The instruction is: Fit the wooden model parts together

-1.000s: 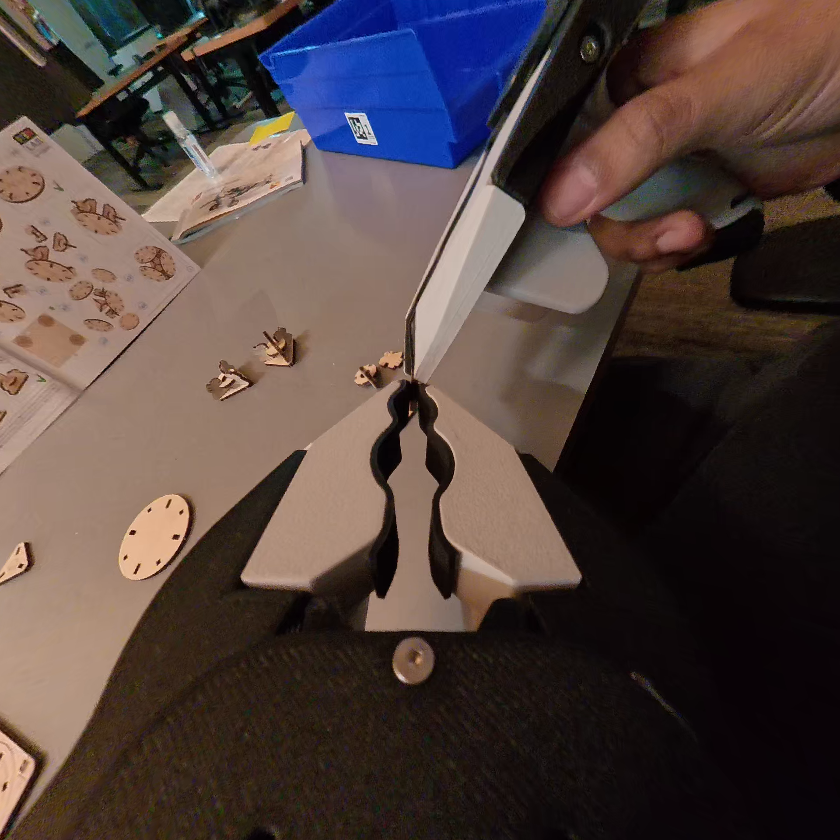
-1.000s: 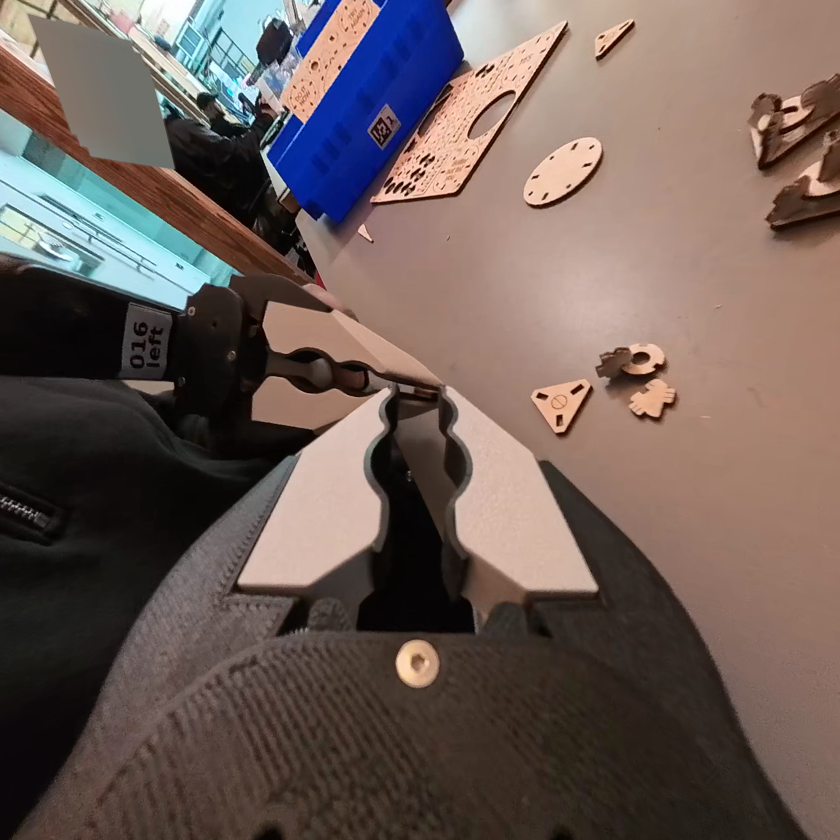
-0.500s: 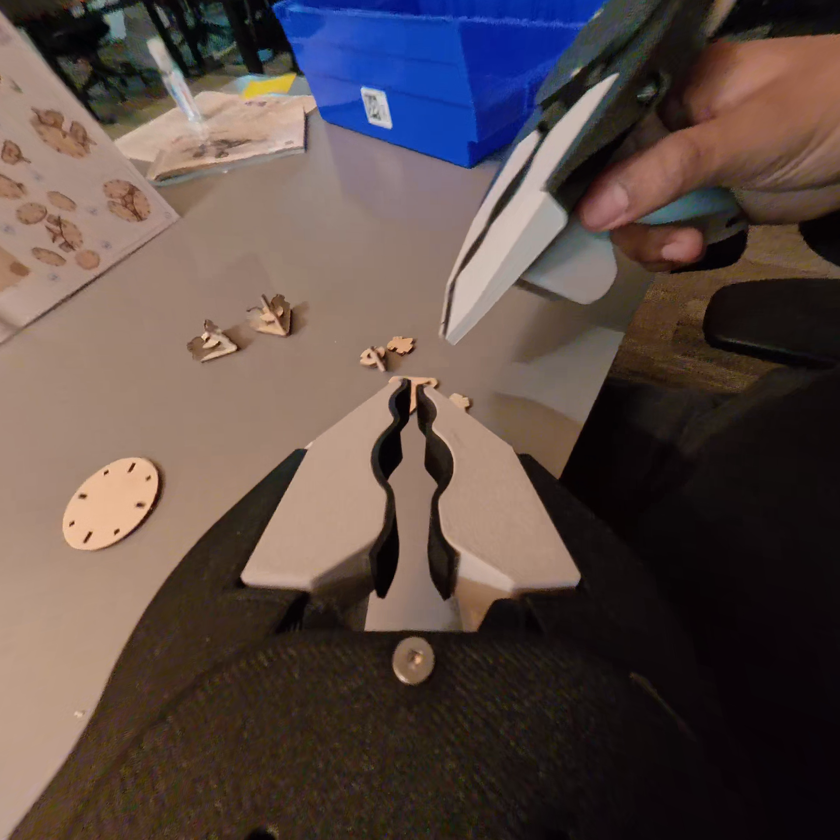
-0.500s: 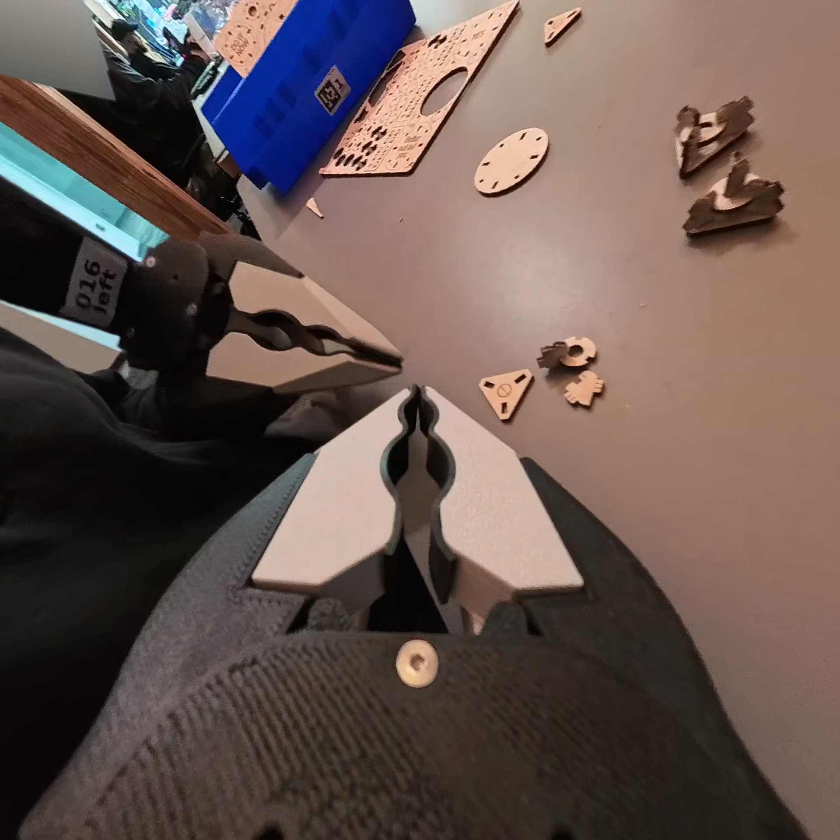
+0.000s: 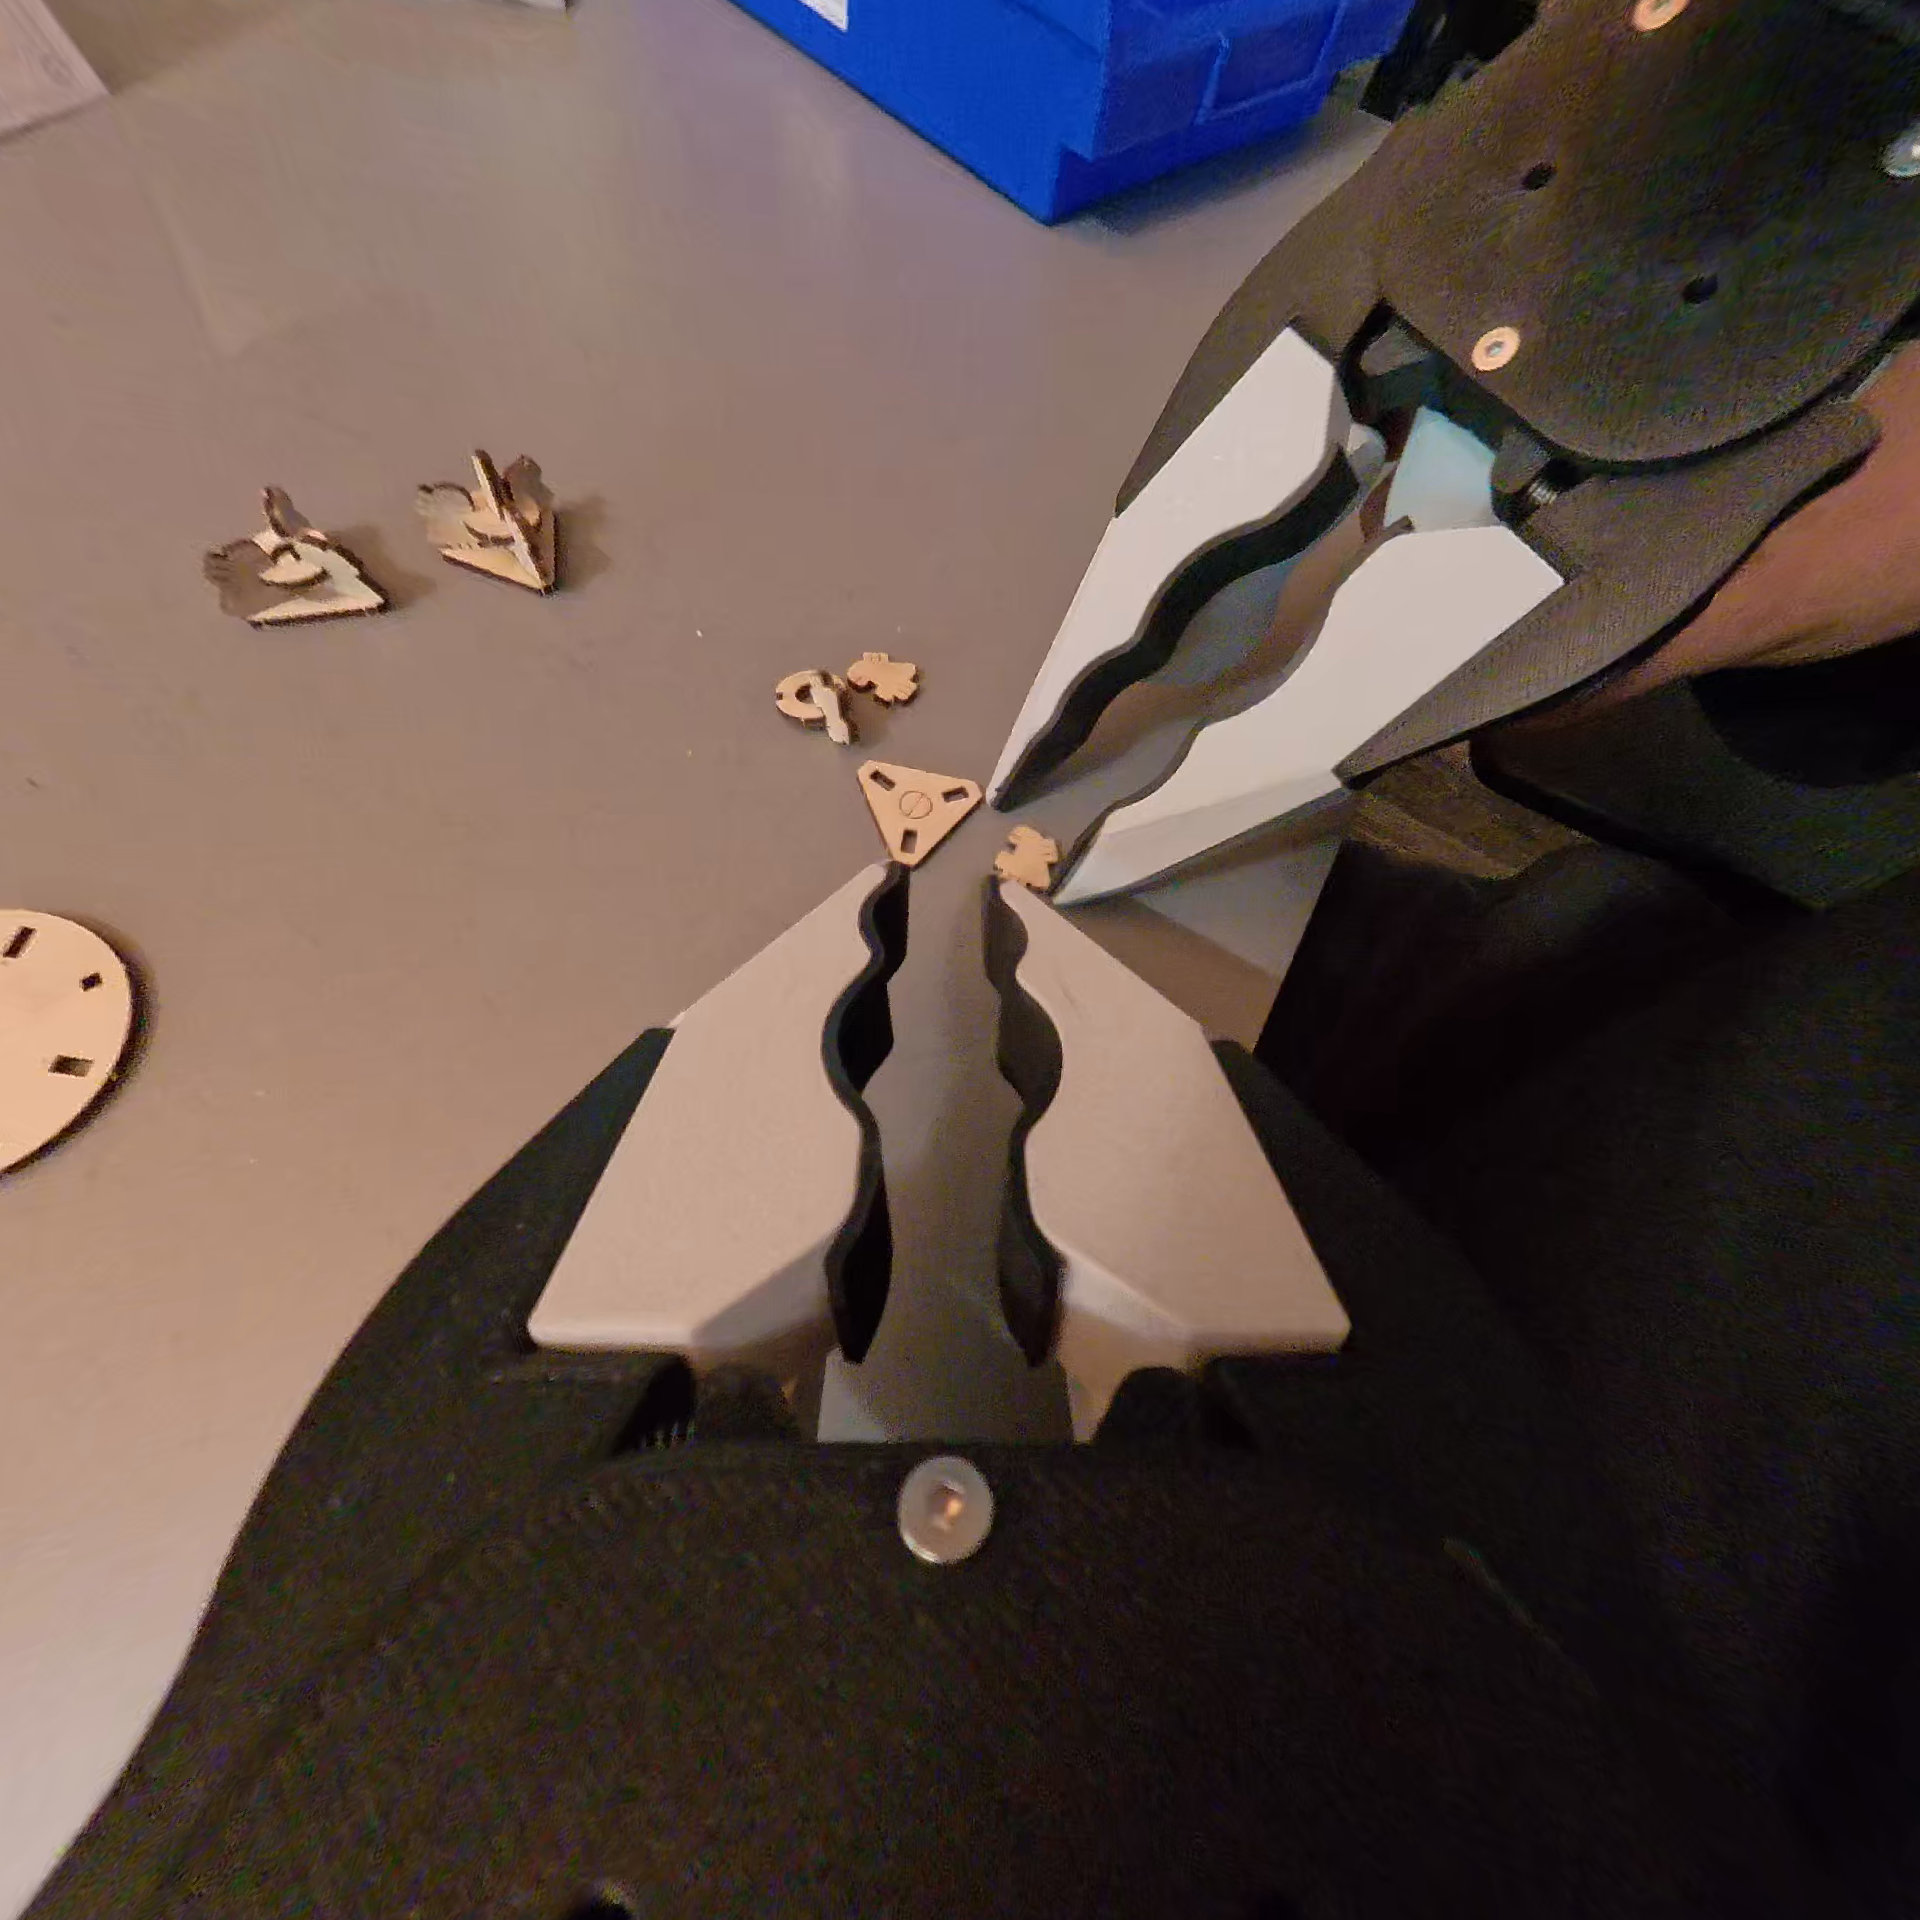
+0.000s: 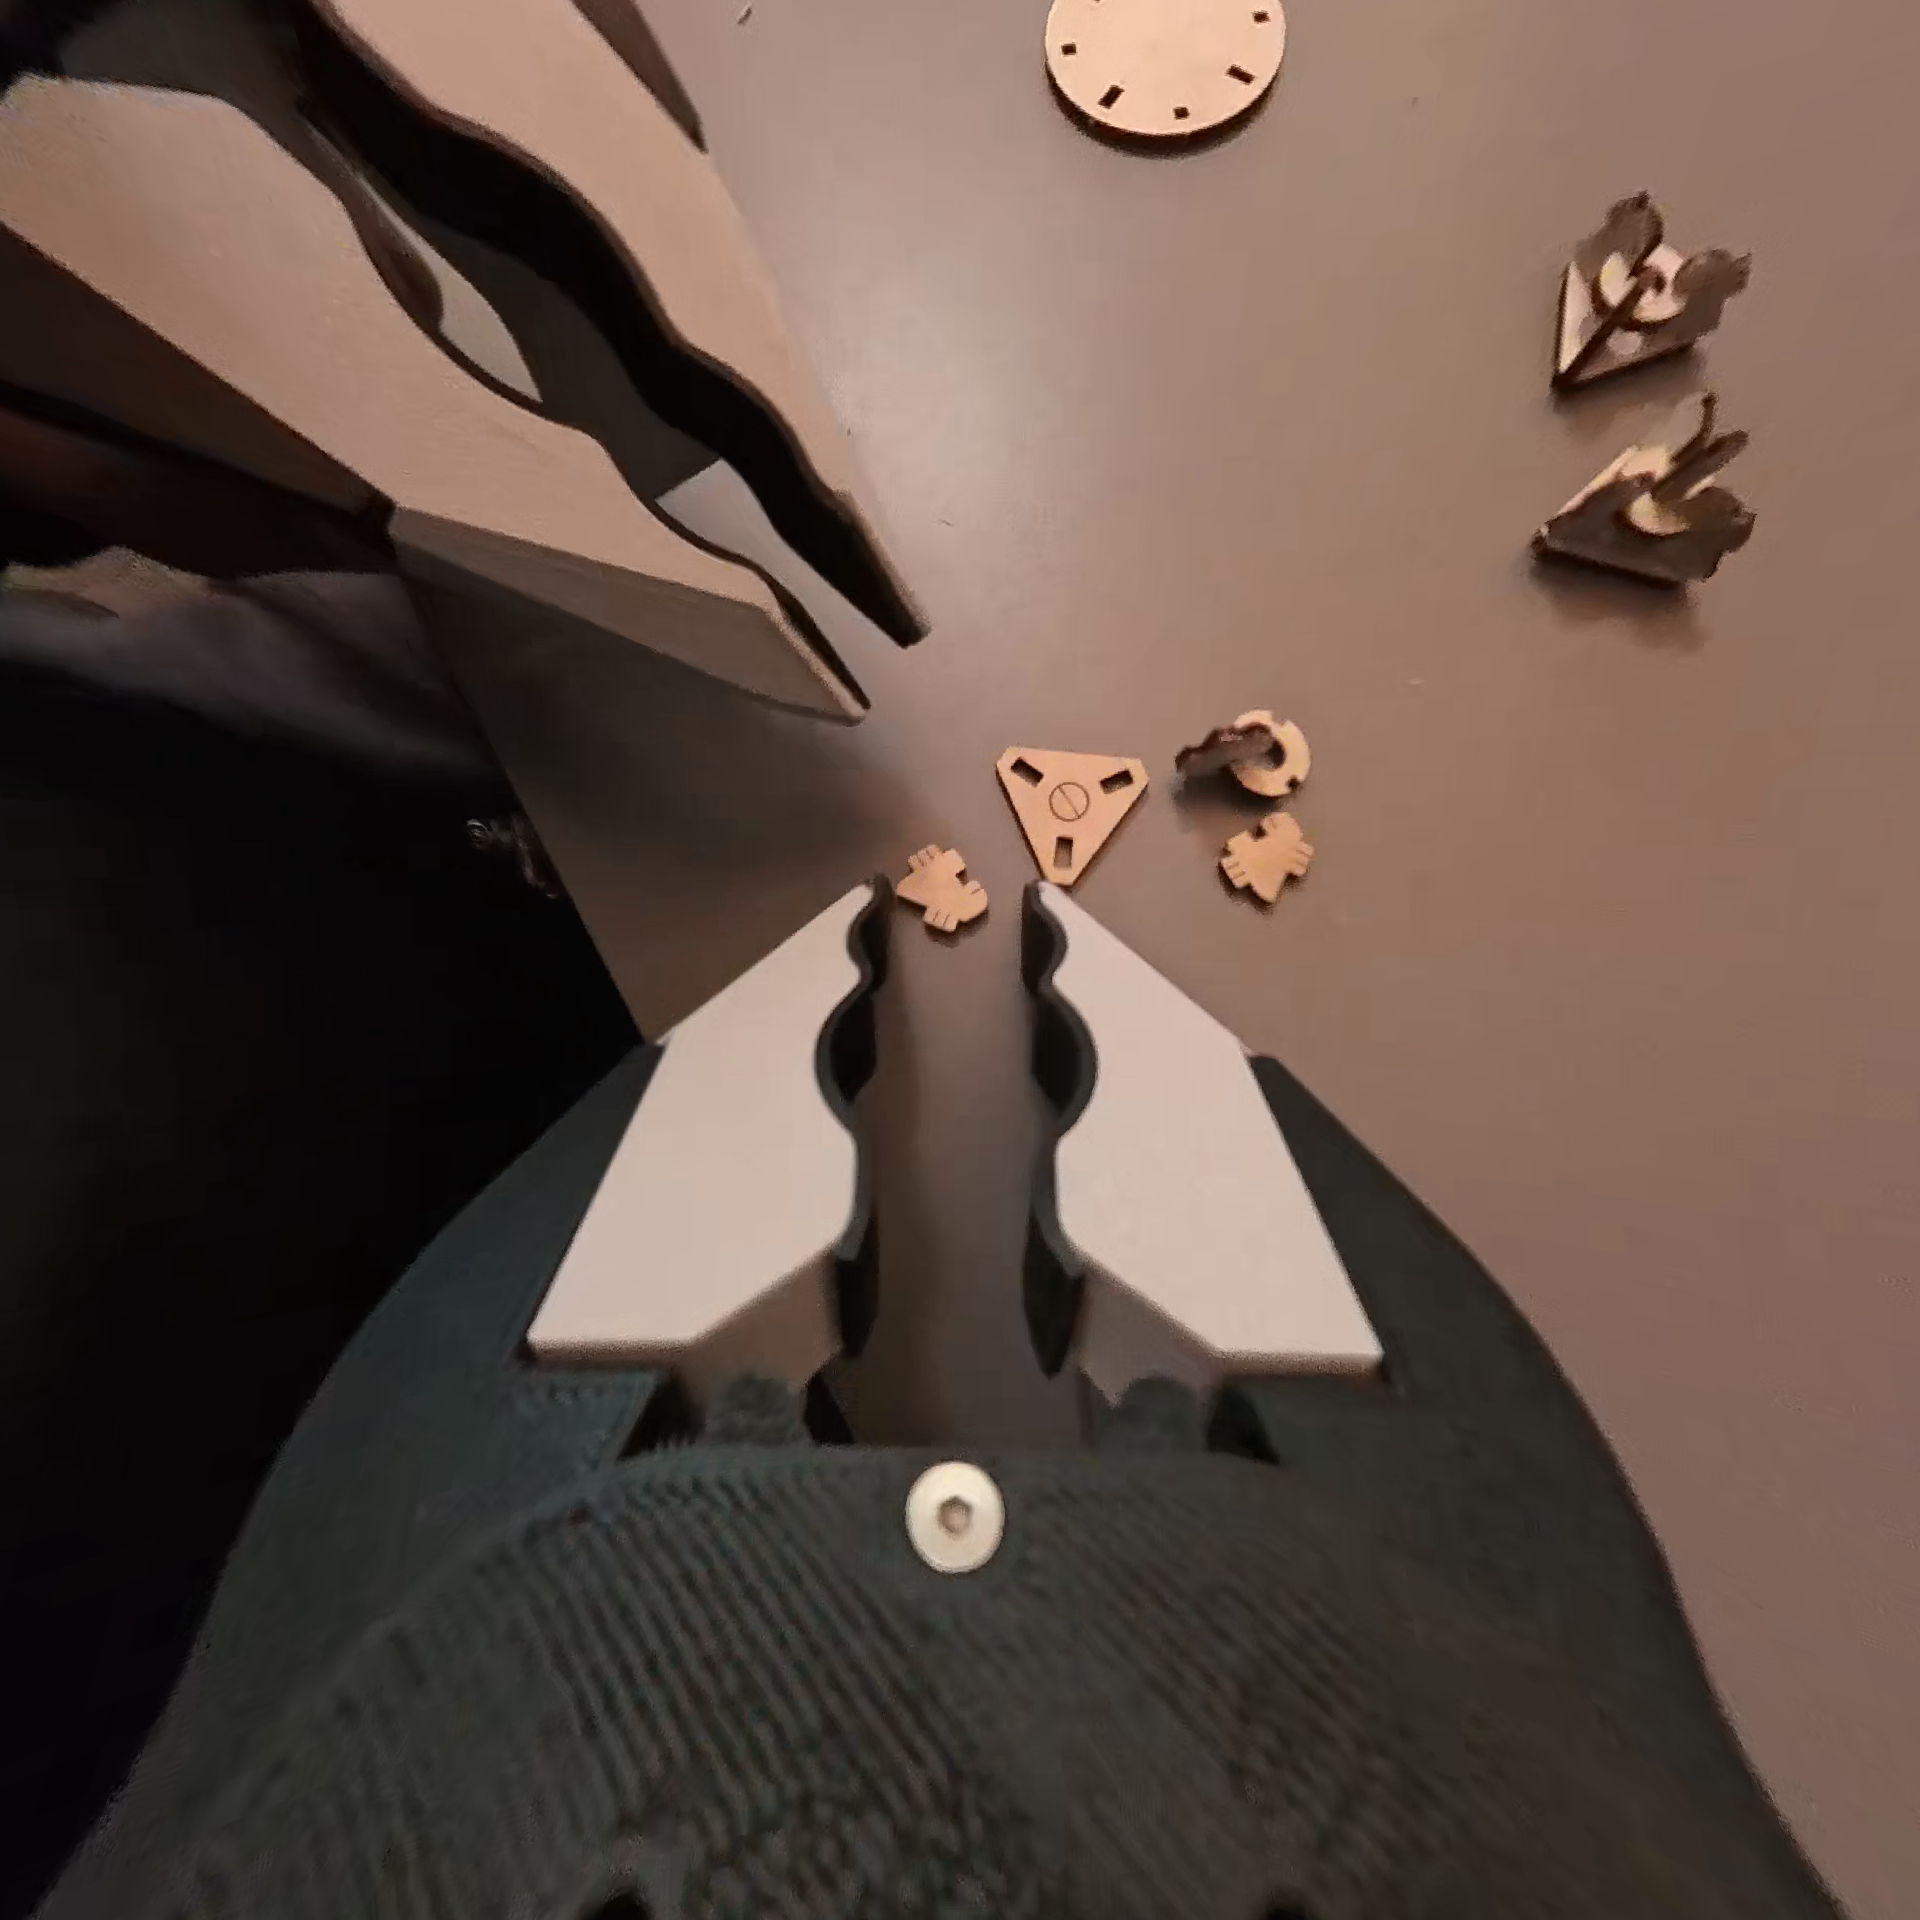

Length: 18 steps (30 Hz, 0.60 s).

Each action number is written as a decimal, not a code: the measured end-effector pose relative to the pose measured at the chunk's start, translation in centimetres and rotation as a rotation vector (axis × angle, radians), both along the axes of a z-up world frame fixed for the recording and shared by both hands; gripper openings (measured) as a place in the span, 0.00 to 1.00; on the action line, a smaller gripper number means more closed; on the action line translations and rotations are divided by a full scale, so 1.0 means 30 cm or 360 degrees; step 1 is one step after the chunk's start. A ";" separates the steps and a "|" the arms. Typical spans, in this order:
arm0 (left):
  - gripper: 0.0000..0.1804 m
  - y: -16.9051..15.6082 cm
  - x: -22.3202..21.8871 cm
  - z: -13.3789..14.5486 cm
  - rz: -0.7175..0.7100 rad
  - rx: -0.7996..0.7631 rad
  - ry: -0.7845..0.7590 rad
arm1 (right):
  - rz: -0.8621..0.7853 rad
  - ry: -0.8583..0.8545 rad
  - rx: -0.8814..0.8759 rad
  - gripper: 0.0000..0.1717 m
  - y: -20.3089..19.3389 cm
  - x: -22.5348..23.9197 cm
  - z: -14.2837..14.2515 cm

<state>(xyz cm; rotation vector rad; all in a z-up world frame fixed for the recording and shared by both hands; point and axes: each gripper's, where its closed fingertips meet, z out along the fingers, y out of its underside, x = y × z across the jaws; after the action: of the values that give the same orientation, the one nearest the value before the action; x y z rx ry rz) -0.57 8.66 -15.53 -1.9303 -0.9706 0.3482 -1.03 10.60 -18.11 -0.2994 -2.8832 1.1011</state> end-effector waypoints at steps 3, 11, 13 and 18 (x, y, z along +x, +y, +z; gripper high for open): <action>0.16 0.004 -0.004 -0.051 -0.0019 0.0001 -0.0222 | 0.0045 0.0029 0.0007 0.09 -0.004 0.001 -0.001; 0.25 0.090 -0.012 -0.040 -0.0154 0.0321 -0.0477 | -0.0028 0.0097 -0.0017 0.09 0.041 -0.027 0.022; 0.25 0.098 -0.008 -0.039 -0.0169 0.0326 -0.0483 | -0.0056 0.0133 -0.0020 0.09 0.060 -0.042 0.033; 0.25 0.099 -0.011 -0.031 -0.0146 0.0280 -0.0402 | -0.0017 0.0188 -0.0041 0.09 0.072 -0.048 0.057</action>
<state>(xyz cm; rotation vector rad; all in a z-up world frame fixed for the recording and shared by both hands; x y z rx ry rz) -0.91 11.62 -16.45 -1.8782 -1.0333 -0.0354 -2.46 12.78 -16.39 -0.2418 -2.7630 1.1153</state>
